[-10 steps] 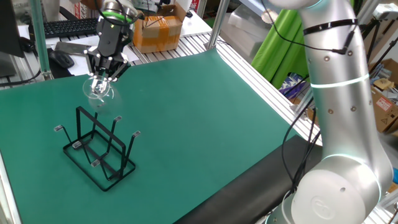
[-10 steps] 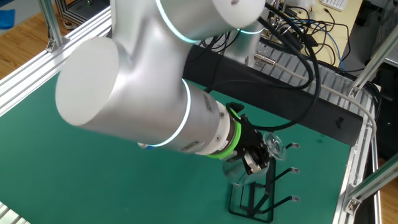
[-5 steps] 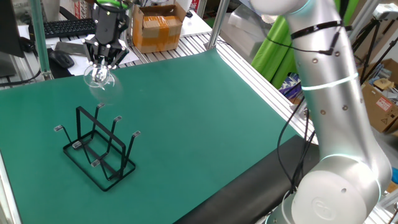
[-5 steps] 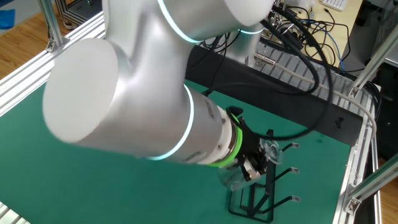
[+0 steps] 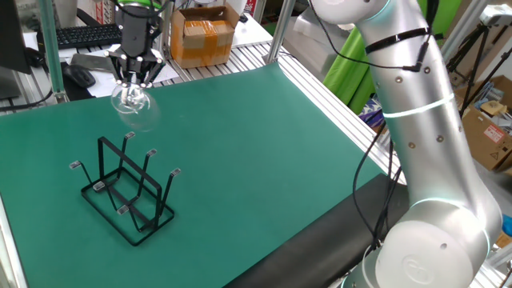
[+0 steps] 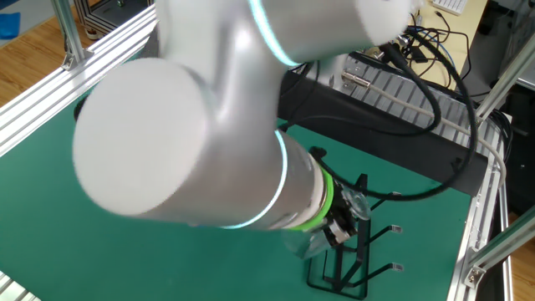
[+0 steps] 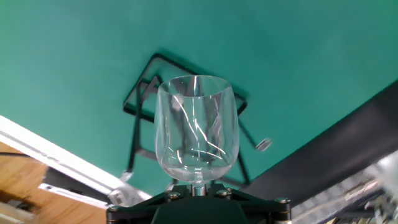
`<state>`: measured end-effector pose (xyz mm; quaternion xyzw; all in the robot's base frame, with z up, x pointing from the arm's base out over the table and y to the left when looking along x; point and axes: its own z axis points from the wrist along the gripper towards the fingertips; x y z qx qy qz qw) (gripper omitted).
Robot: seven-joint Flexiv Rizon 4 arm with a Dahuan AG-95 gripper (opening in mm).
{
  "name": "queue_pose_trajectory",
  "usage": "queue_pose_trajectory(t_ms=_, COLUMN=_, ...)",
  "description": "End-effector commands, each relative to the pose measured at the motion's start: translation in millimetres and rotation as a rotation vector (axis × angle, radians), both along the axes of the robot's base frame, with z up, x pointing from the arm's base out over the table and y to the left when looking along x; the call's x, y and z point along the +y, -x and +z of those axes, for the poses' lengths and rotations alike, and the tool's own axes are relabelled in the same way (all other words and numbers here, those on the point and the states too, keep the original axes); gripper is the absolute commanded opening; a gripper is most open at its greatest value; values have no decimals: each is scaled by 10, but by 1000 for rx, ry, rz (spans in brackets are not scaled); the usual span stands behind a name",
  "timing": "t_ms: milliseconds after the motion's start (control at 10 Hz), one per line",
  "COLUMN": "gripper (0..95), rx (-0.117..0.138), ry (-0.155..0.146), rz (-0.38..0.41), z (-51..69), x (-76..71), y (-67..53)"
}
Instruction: Take the cup off the cup rack
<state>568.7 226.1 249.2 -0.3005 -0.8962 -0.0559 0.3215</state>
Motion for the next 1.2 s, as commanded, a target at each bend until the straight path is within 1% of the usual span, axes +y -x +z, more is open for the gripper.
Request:
queue_pose_trajectory(t_ms=100, gripper=0, rx=-51, ry=14, rz=68, z=-33, x=-151, y=28)
queue_pose_trajectory(t_ms=200, gripper=0, rx=-63, ry=28, rz=92, z=-47, x=-190, y=13)
queue_pose_trajectory(t_ms=300, gripper=0, rx=-84, ry=28, rz=107, z=-65, x=-265, y=-5)
queue_pose_trajectory(t_ms=400, gripper=0, rx=-97, ry=31, rz=119, z=-75, x=-319, y=-14)
queue_pose_trajectory(t_ms=600, gripper=0, rx=-134, ry=42, rz=155, z=-114, x=-443, y=-47)
queue_pose_trajectory(t_ms=800, gripper=0, rx=-161, ry=46, rz=171, z=-162, x=-518, y=-73)
queue_pose_trajectory(t_ms=900, gripper=0, rx=-172, ry=55, rz=182, z=-173, x=-538, y=-80)
queue_pose_trajectory(t_ms=1000, gripper=0, rx=-206, ry=79, rz=198, z=-190, x=-562, y=-87)
queue_pose_trajectory(t_ms=1200, gripper=0, rx=-233, ry=98, rz=221, z=-219, x=-613, y=-102)
